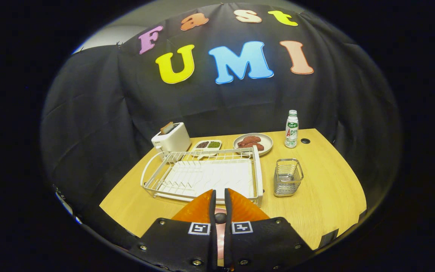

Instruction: Take the plate from the dish rack, then take the spoon from the basket and place it into the plate.

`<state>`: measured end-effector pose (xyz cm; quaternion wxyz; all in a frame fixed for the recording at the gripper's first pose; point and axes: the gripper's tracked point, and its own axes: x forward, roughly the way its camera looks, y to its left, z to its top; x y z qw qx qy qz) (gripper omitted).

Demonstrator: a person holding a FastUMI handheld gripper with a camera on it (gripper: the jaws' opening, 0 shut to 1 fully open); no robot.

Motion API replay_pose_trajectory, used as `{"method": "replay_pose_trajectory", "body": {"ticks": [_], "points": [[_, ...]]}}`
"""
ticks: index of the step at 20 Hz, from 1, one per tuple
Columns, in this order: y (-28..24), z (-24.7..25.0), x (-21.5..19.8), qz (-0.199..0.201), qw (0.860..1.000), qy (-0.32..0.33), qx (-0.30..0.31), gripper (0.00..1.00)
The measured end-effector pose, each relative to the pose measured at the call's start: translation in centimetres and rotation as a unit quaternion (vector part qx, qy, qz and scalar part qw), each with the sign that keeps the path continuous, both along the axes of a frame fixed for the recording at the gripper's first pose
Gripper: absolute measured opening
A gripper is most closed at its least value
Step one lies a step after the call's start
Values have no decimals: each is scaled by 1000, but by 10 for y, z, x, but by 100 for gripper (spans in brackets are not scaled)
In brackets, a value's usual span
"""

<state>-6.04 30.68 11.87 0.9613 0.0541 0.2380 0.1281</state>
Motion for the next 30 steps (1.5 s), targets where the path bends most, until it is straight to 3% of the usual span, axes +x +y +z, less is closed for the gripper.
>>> {"method": "replay_pose_trajectory", "body": {"ticks": [9,15,18,23,27,30], "points": [[51,-71,-6,58,996,62,-41,6],[31,-59,5,53,996,52,-48,15],[24,-38,14,47,998,27,-40,15],[-13,41,35,12,996,-65,-53,15],[-64,123,49,-65,980,-172,-80,15],[-76,156,48,-84,970,-214,-80,15]]}}
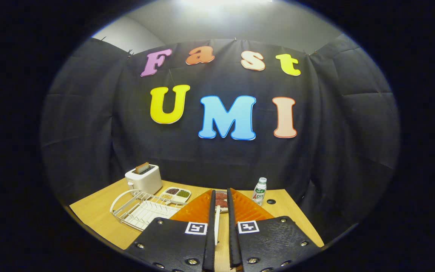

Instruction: Take the plate from the dish rack, then take the spoon from the basket and place it into the plate.

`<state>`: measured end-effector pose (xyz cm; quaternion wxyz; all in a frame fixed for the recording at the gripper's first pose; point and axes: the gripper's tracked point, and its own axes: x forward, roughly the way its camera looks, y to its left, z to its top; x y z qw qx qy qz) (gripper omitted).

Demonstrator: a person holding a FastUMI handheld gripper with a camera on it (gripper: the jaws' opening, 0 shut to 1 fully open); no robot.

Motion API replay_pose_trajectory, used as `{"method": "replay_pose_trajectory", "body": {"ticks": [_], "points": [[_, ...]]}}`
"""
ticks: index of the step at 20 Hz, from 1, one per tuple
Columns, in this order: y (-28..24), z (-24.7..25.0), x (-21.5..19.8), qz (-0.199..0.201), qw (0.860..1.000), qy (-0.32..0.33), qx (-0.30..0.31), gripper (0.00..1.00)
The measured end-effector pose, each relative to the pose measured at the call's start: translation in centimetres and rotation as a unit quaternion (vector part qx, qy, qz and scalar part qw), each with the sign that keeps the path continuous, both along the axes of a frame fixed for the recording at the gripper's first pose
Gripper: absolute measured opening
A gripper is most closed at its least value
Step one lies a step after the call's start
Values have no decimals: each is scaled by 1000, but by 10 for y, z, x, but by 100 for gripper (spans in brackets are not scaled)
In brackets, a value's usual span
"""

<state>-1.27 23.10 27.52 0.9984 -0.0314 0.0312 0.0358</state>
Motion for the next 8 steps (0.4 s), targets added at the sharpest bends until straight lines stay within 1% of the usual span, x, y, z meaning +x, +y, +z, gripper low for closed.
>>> {"method": "replay_pose_trajectory", "body": {"ticks": [3,5,7,8], "points": [[-3,9,-1,-5,1000,2,20,15],[4,9,1,6,1000,5,24,15],[11,8,0,23,1000,7,13,71],[10,10,-2,20,1000,2,4,99]]}}
